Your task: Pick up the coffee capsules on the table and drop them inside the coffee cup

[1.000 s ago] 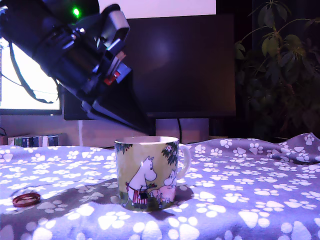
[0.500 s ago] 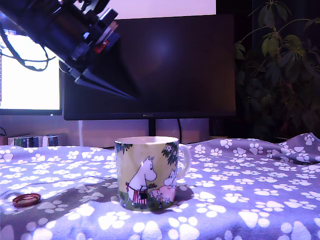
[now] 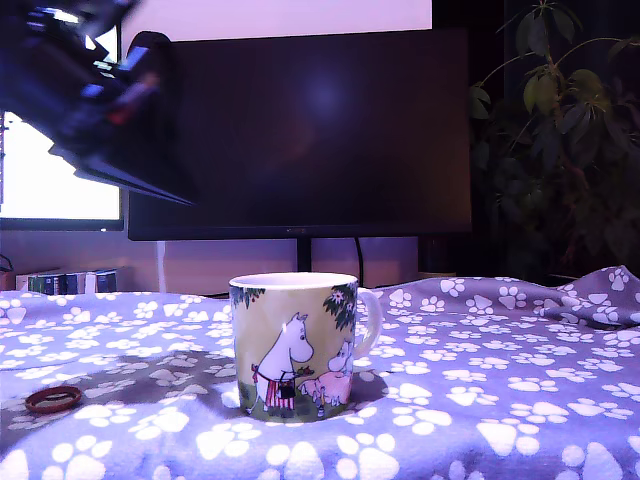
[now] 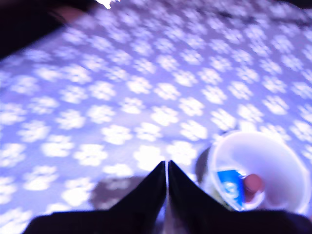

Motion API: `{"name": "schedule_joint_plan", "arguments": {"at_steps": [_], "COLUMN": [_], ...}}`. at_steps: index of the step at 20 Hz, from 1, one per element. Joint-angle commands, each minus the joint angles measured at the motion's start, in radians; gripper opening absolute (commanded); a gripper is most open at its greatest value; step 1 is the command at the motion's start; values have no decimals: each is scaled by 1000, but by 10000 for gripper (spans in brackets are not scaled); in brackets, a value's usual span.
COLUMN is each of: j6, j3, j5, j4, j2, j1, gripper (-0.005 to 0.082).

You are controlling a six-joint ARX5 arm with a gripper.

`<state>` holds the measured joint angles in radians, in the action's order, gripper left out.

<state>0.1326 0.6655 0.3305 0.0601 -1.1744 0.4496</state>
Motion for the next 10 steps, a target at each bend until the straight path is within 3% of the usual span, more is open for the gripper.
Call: {"name": "schedule_joint_plan", "arguments": {"at_steps": [1, 10], "j6": [-6, -76], "j3": [-50, -212], "j5": [-1, -26], "j4": [-29, -95], "j2": [23, 198], "j1": [-25, -190], "gripper": [-19, -19]}}
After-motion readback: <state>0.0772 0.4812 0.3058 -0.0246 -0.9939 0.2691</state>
